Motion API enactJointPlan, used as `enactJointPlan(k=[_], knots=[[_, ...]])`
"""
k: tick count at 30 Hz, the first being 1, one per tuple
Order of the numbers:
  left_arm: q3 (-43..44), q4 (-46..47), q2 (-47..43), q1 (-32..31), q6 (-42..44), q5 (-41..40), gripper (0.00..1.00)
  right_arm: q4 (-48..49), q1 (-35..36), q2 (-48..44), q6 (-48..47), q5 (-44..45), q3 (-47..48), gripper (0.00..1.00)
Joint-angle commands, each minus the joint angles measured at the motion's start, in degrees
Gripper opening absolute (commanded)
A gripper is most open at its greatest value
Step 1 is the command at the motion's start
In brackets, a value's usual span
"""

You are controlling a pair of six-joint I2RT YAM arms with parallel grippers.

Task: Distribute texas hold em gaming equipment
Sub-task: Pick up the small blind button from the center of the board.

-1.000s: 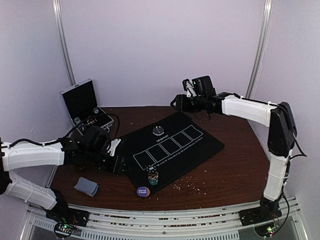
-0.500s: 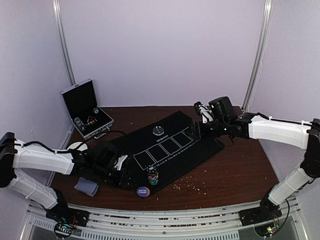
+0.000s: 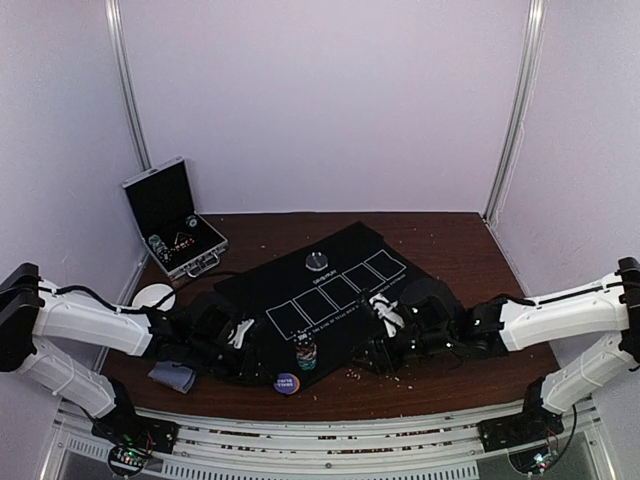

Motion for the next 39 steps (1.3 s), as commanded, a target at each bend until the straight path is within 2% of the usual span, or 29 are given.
enactJointPlan(k=[1, 8, 18, 30, 39], knots=[[-1.04, 5.49, 1.18, -0.37, -1.13, 1.44, 0.35, 9.55, 5.35, 4.31, 0.06, 1.17, -0.3, 0.54], [-1.98, 8.27, 2.29, -0.61, -1.54, 2.96, 0.34, 10.29, 9.79, 12.41, -1.15, 1.25, 2.9, 0.52], [-1.76, 10.22, 5.22, -0.91, -1.78, 3.96, 0.25, 9.11, 10.07, 12.77, -1.9, 1.97, 3.29, 0.51], [-2.3, 8.43, 2.59, -0.88, -2.16, 3.4, 0.0, 6.41, 10.02, 12.56, -3.87, 2.96, 4.17, 0.51], [-3.37, 6.2, 0.02, -0.88, -1.32, 3.73, 0.0, 4.02, 10.07, 12.9, -5.63, 2.74, 5.3, 0.52]])
